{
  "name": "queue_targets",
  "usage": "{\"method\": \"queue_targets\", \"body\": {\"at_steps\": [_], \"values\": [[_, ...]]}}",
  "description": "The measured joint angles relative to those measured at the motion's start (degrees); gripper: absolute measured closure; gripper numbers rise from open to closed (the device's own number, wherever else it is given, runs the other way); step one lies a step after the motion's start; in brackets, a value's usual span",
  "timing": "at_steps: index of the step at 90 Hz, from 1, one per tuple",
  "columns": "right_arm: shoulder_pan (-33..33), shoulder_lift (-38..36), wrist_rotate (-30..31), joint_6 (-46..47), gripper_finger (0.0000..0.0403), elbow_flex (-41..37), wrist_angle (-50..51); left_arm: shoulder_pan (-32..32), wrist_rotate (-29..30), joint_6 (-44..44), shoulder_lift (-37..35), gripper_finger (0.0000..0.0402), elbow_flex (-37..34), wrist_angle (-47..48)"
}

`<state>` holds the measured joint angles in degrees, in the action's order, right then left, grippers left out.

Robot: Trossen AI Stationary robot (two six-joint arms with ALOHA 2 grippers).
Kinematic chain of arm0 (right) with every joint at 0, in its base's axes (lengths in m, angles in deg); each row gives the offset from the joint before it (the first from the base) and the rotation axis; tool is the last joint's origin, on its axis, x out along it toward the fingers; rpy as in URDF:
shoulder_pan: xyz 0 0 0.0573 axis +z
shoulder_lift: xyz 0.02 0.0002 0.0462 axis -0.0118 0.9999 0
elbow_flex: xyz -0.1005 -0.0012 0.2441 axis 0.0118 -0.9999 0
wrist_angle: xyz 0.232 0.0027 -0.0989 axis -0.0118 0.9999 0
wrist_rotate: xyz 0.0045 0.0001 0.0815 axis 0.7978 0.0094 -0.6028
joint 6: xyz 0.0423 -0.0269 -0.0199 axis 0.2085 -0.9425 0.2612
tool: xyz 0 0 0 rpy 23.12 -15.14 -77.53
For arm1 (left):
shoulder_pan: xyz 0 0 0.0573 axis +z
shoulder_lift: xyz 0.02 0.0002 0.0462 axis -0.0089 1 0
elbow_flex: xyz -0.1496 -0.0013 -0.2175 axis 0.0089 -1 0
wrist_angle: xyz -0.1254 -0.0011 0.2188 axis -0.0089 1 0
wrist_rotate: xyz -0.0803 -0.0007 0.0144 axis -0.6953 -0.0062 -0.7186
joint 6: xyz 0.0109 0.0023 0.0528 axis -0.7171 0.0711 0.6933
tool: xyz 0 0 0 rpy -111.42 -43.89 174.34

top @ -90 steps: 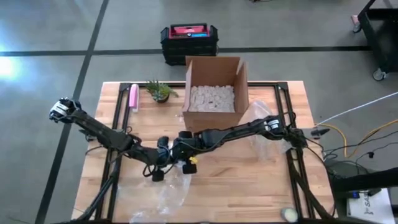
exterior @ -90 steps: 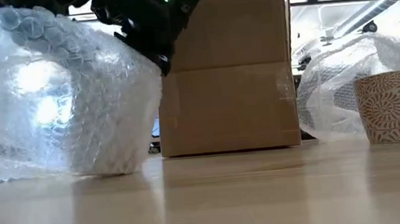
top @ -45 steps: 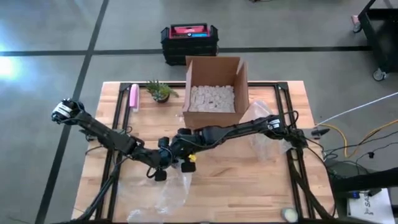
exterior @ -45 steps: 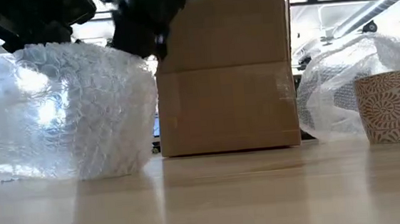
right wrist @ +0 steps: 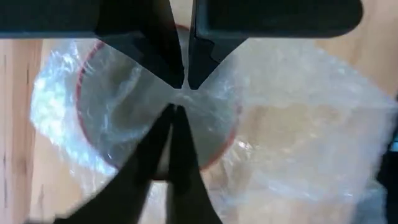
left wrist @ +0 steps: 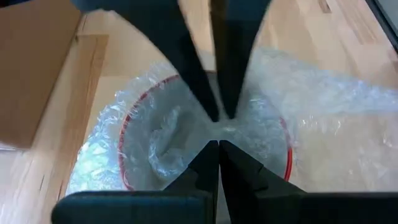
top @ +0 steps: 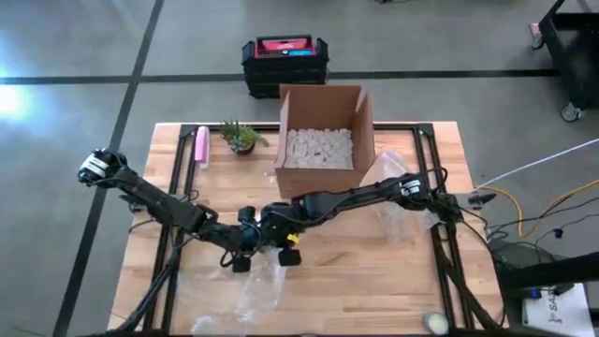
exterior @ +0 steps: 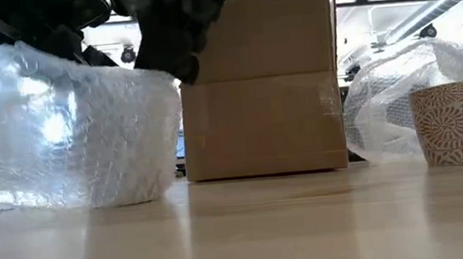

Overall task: Wrap mug
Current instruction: Wrap the gray mug with bubble wrap

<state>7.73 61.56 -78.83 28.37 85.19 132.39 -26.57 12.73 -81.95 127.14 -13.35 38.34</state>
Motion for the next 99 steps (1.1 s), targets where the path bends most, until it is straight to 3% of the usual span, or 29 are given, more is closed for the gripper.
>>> {"method": "queue_targets", "body": {"at_steps": [17,32,60,73,99], "values": [[0.09,0.15,0.91,-0.13,0.0389,-0.92,-1.82,0.00,0.38,1.85,-3.41,0.0402,2.74,3.32],[0.09,0.22,1.02,-0.24,0.0389,-0.96,-2.27,0.16,6.21,1.49,-3.16,0.0402,2.00,3.39],[-0.18,-0.44,1.77,0.52,0.0389,3.20,1.86,0.26,6.23,0.22,3.94,0.0402,0.44,1.52],[-0.54,-1.18,7.01,0.53,0.0389,5.10,3.20,0.33,5.58,0.22,3.49,0.0402,0.11,2.35],[-0.66,0.13,6.45,0.83,0.0389,0.67,-0.13,0.31,5.65,0.48,1.85,0.0402,0.20,1.55]]}}
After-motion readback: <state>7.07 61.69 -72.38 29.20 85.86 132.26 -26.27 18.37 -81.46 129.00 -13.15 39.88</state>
